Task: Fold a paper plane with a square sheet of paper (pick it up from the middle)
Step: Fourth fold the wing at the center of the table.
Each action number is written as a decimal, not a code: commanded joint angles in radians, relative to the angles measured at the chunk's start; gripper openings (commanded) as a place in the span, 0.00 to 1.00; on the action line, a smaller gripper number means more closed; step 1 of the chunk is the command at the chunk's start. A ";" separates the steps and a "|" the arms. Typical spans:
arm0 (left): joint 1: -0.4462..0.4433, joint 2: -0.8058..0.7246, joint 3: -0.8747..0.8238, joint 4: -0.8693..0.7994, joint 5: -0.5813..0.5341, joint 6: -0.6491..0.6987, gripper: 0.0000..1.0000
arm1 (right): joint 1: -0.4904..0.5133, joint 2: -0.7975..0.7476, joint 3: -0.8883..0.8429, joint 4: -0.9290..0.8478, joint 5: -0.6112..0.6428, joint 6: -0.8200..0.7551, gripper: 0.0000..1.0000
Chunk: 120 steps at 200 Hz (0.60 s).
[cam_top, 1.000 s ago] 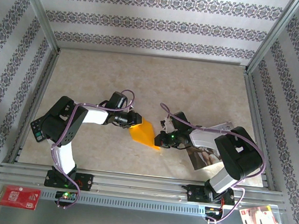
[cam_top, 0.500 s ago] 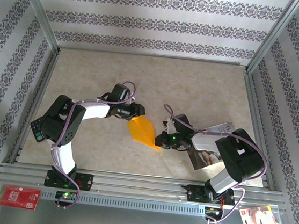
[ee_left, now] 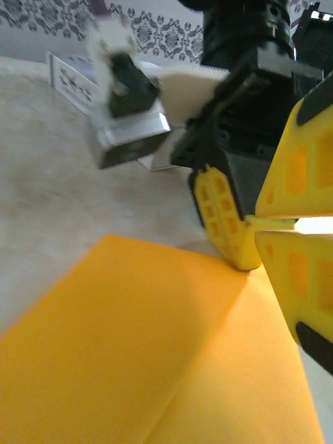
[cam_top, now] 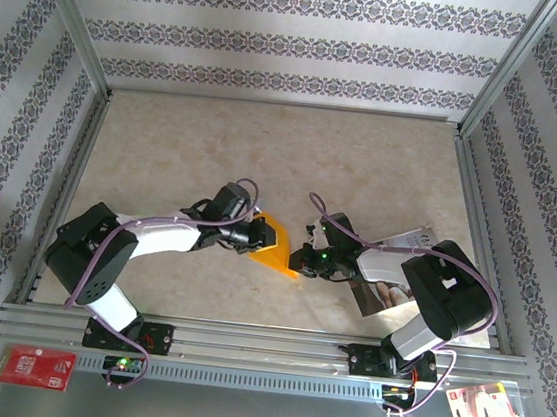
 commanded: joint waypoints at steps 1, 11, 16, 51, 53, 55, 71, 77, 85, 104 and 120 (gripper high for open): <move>-0.026 0.041 -0.007 0.091 -0.009 -0.074 0.05 | 0.005 0.045 -0.034 -0.059 0.113 -0.010 0.02; -0.033 0.060 -0.013 0.120 -0.005 -0.088 0.02 | 0.003 0.042 -0.033 -0.060 0.113 -0.013 0.02; -0.038 0.069 -0.015 0.130 -0.003 -0.093 0.02 | 0.003 0.043 -0.033 -0.062 0.112 -0.015 0.02; -0.062 0.113 -0.027 0.172 0.002 -0.123 0.00 | 0.001 0.043 -0.033 -0.068 0.112 -0.022 0.02; -0.062 0.115 -0.027 0.175 0.002 -0.125 0.00 | 0.000 0.043 -0.033 -0.068 0.112 -0.021 0.02; -0.063 0.117 -0.027 0.176 0.002 -0.126 0.00 | 0.000 0.043 -0.033 -0.068 0.112 -0.022 0.02; -0.069 0.133 -0.026 0.186 0.004 -0.134 0.00 | 0.001 0.040 -0.033 -0.069 0.112 -0.024 0.02; -0.071 0.137 -0.027 0.188 0.002 -0.136 0.00 | 0.000 0.040 -0.033 -0.069 0.112 -0.024 0.02; -0.073 0.144 -0.026 0.196 0.003 -0.140 0.00 | -0.001 0.038 -0.031 -0.072 0.112 -0.026 0.02; -0.076 0.162 -0.023 0.200 0.003 -0.144 0.00 | -0.002 0.035 -0.031 -0.072 0.112 -0.025 0.02; -0.077 0.176 -0.022 0.210 0.003 -0.152 0.00 | -0.001 0.035 -0.031 -0.074 0.110 -0.026 0.02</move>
